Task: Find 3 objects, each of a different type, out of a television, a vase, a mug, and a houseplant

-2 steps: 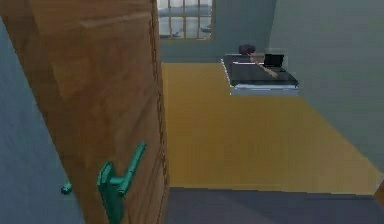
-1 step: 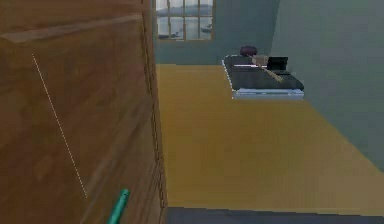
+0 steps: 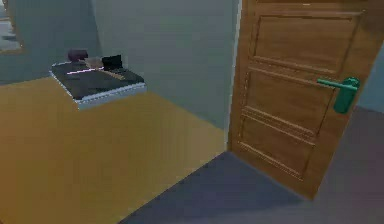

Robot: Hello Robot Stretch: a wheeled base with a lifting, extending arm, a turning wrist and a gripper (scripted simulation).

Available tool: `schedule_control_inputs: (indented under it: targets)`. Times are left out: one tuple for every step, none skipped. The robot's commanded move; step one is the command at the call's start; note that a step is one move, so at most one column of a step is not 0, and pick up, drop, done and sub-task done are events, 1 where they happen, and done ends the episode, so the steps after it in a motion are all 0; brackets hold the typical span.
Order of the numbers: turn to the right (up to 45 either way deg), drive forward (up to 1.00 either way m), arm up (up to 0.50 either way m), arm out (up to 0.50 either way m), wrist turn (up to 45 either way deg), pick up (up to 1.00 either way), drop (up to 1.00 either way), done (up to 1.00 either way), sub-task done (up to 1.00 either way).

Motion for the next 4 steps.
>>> schedule_control_inputs:
  targets:
    - [45.0, 0.00, 0.00, 0.00, 0.0, 0.00, 0.00, 0.00, 0.00]
    - [6.0, 0.00, 0.00, 0.00, 0.0, 0.00, 0.00, 0.00, 0.00]
    - [0.0, 0.20, 0.00, 0.00, 0.0, 0.00, 0.00, 0.00, 0.00]
    - [-45.0, 0.00, 0.00, 0.00, 0.0, 0.00, 0.00, 0.00, 0.00]
